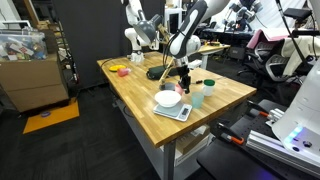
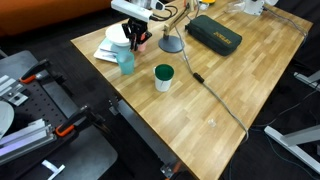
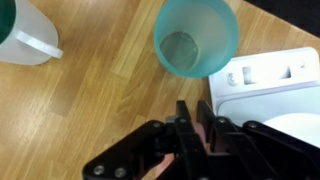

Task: Pour the liquid in the pink cup into the white bowl on the scale

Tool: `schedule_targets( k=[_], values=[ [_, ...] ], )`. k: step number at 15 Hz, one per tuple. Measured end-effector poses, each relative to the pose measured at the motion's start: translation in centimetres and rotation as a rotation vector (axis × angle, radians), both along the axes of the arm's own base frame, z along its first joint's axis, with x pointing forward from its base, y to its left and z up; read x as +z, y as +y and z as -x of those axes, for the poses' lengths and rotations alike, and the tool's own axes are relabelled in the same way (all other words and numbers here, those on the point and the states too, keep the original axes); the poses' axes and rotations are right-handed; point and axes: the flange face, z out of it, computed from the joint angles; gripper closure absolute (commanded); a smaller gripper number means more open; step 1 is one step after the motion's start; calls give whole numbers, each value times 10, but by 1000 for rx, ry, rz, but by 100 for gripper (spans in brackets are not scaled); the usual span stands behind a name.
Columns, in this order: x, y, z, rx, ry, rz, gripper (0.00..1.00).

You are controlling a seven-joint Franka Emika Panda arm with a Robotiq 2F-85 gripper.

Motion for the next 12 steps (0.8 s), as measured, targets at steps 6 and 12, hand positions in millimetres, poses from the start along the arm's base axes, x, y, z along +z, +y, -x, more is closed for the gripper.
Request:
schedule_targets(
  k=[6, 12],
  values=[
    [40, -4, 25, 76, 123, 212, 96],
    [76, 27, 29, 185, 162, 332, 96]
  ],
)
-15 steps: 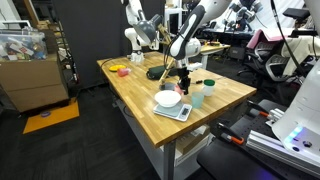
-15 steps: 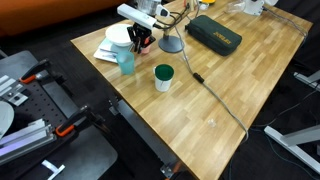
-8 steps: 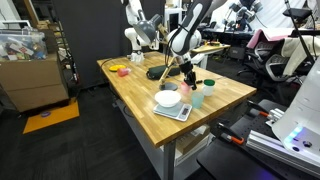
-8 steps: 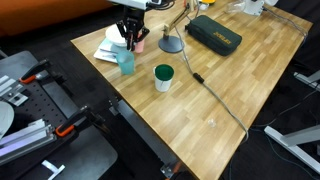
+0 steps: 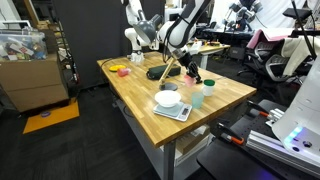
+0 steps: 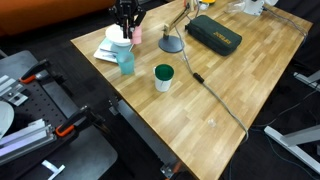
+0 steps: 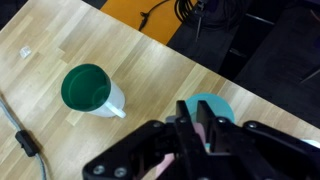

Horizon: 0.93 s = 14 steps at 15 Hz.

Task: Pour the liquid in the pink cup into the white bowl on the scale

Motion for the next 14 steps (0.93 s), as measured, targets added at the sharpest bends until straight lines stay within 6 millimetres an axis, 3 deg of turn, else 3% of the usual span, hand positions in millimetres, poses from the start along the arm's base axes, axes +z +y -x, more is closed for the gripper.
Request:
schedule_targets(
  k=[1, 2, 8, 9, 14],
  values=[
    [2, 8, 0, 13, 8, 3, 96],
    [4, 14, 0, 22, 11, 4, 85],
    [8, 10, -5, 28, 15, -14, 85],
    [8, 11, -5, 29, 15, -15, 96],
    [4, 15, -4, 47, 23, -8, 96]
  ],
)
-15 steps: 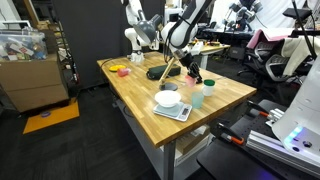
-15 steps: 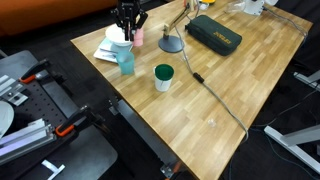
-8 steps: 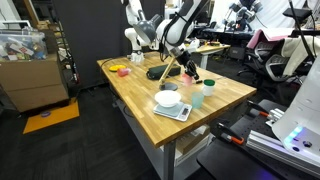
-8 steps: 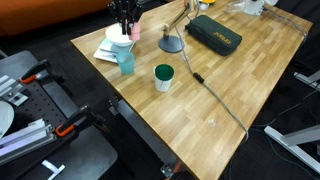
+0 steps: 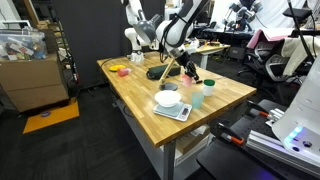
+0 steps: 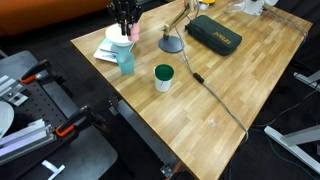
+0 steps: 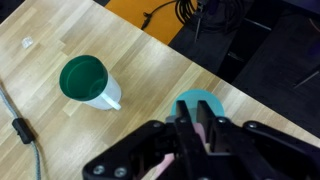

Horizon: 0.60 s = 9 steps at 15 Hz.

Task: Pour the liquid in the pink cup into the white bowl on the scale

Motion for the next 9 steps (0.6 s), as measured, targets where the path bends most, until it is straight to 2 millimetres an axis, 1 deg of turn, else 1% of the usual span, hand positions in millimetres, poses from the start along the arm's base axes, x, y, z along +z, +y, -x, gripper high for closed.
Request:
schedule_targets(
  k=[4, 6, 9],
  values=[
    [8, 20, -5, 88, 23, -6, 96],
    [11, 32, -7, 155, 70, -6, 96],
    [8, 45, -11, 242, 168, 26, 96]
  ],
)
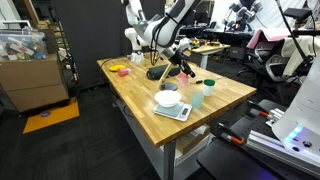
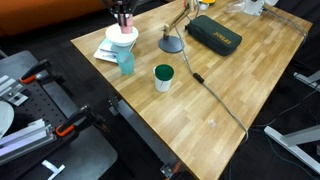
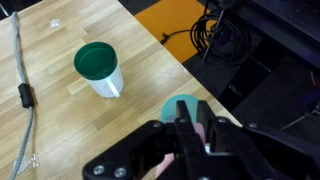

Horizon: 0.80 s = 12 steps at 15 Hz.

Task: Pour the liquid in the pink cup into the white bowl on the scale

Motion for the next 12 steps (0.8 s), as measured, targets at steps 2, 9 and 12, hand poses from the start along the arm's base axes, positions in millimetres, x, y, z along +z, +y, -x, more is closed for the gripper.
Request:
schedule_targets(
  k=[2, 9, 12],
  values=[
    [-4, 14, -3, 21, 62, 46, 96],
    [-29, 34, -18, 38, 163, 167, 85],
    [-27, 33, -18, 36, 159, 166, 85]
  ],
)
